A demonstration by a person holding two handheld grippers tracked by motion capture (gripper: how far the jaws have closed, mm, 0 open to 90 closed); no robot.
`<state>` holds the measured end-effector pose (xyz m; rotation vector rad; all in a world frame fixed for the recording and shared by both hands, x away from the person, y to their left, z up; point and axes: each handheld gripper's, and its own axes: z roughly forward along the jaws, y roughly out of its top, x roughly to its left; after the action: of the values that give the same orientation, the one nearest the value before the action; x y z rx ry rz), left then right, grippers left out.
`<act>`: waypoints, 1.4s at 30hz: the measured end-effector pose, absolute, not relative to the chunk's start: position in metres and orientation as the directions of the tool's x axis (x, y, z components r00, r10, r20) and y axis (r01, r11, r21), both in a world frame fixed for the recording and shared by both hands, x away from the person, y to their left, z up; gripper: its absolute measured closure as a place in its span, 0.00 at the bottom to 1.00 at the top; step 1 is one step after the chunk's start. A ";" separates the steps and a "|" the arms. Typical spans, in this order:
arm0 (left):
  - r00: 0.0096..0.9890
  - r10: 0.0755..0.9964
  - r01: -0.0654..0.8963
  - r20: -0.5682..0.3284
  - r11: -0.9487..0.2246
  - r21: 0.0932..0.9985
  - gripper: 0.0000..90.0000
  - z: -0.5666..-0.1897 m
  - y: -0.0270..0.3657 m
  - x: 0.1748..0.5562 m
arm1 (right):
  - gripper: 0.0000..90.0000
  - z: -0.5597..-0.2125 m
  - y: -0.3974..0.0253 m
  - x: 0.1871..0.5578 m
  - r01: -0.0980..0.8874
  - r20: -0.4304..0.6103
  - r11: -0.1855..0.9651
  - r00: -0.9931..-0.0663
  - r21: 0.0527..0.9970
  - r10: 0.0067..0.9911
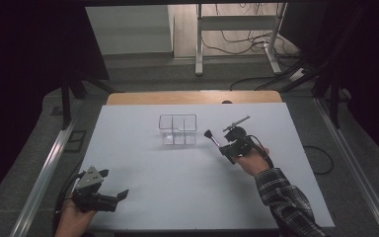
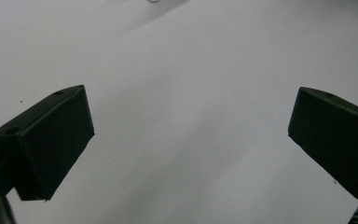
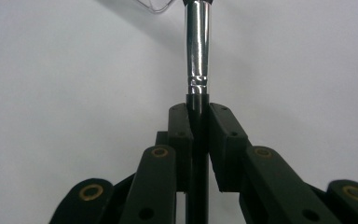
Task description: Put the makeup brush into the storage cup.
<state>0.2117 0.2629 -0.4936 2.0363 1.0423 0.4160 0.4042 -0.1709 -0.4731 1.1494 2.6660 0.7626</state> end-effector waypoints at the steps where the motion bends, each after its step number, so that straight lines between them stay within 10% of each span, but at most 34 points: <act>1: 0.604 0.794 0.532 -0.071 -0.335 0.778 0.01 -0.493 0.263 0.212 | 0.88 -0.473 -0.172 0.403 0.642 0.070 0.580 -0.698 0.502 0.712; 42: 0.628 0.750 0.541 -0.209 -0.227 0.810 0.01 -0.478 0.243 0.213 | 0.88 -0.445 -0.208 0.347 0.543 0.046 0.526 -0.724 0.654 0.689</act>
<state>0.2125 0.2430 -0.4781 1.9068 1.0235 0.2780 0.3469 -0.2081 -0.4453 1.0443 2.5477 0.9774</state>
